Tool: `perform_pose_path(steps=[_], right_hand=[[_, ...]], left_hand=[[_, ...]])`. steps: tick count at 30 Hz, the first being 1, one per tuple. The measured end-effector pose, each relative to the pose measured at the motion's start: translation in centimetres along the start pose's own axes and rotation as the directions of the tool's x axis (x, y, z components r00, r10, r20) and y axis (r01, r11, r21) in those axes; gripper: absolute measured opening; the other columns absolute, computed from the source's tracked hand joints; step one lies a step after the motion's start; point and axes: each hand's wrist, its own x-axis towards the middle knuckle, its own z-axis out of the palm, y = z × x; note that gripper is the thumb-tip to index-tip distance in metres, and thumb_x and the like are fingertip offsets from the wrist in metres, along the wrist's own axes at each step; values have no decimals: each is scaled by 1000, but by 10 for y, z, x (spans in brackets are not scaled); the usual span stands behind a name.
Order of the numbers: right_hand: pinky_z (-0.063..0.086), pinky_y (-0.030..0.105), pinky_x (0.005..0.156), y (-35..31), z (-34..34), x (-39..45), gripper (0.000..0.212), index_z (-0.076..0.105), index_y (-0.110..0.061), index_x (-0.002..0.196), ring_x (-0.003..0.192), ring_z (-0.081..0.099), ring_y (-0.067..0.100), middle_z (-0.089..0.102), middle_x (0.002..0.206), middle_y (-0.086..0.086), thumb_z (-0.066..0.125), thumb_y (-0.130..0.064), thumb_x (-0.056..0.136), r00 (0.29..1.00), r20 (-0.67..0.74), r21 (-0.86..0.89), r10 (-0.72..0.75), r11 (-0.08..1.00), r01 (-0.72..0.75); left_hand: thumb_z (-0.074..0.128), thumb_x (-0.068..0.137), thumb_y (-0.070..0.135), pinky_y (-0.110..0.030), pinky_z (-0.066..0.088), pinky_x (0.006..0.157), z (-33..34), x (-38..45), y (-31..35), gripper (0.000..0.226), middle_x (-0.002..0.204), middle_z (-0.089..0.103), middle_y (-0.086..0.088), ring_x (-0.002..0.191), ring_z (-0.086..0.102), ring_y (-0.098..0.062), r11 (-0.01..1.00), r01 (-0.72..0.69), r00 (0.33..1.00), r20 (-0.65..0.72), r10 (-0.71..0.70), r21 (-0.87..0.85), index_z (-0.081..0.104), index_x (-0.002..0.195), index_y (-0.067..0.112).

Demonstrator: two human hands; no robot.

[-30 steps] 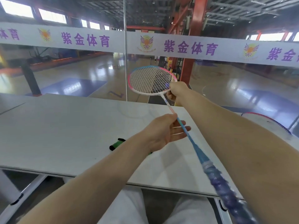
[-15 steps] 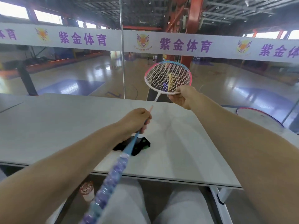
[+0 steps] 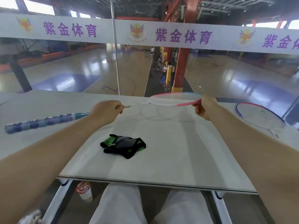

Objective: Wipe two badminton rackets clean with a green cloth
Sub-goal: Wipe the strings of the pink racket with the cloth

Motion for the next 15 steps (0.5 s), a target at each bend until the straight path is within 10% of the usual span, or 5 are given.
perform_pose_path(steps=[15], right_hand=[[39,16,35,38,-33,69,18,62,-4,89,35,44,8,61,65,10,44,-8,90,994,56,-271,94,960,-75]], left_hand=[[52,99,23,-39,43,78,77,94,-34,17,91,53,-1,89,55,-26,979,-201,979,12,201,-17,66,100,16]])
